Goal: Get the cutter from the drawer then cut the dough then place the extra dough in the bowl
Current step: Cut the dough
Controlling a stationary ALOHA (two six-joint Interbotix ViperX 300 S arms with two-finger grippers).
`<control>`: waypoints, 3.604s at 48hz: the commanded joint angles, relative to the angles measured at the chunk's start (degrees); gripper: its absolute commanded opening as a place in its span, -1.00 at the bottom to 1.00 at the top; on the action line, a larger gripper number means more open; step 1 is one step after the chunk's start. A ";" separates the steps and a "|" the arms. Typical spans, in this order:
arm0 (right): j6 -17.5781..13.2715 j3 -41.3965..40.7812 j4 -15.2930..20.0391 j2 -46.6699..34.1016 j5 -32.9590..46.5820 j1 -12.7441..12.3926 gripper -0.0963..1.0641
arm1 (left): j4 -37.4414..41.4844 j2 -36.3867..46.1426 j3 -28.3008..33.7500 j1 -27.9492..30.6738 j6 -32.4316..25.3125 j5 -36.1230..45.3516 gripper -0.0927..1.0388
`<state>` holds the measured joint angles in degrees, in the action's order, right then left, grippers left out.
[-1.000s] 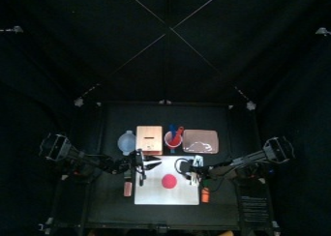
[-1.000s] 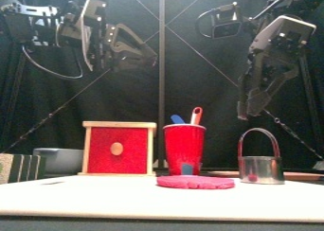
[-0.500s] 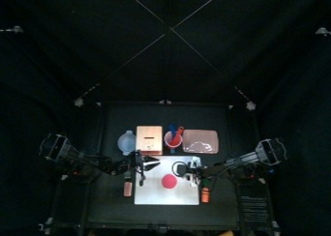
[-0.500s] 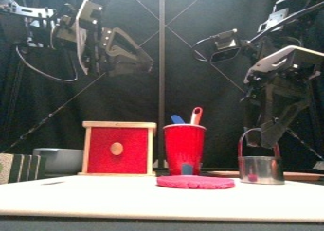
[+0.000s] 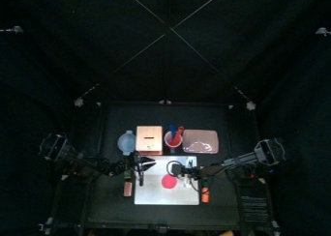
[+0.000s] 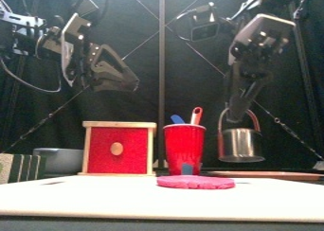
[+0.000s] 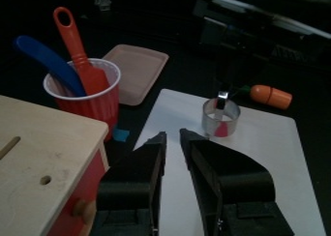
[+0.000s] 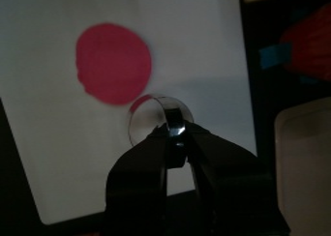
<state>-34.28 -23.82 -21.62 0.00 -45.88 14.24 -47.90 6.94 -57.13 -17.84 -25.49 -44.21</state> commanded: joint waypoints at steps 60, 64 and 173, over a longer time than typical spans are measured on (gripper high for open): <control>-0.09 12.57 -0.26 -11.95 -2.72 1.93 0.05 | -3.16 0.62 -2.37 -0.18 -0.09 -0.53 0.27; -0.09 12.74 -1.05 -11.95 -2.81 1.93 0.05 | -3.25 0.53 -2.37 -0.18 -0.09 -0.53 0.27; -2.99 -11.43 -7.82 13.80 31.73 0.35 0.72 | 9.49 -2.02 4.92 -3.87 -0.62 1.41 0.30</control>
<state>-37.09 -33.22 -29.27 10.11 -17.84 15.47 -39.20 5.10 -55.20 -21.53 -26.02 -42.63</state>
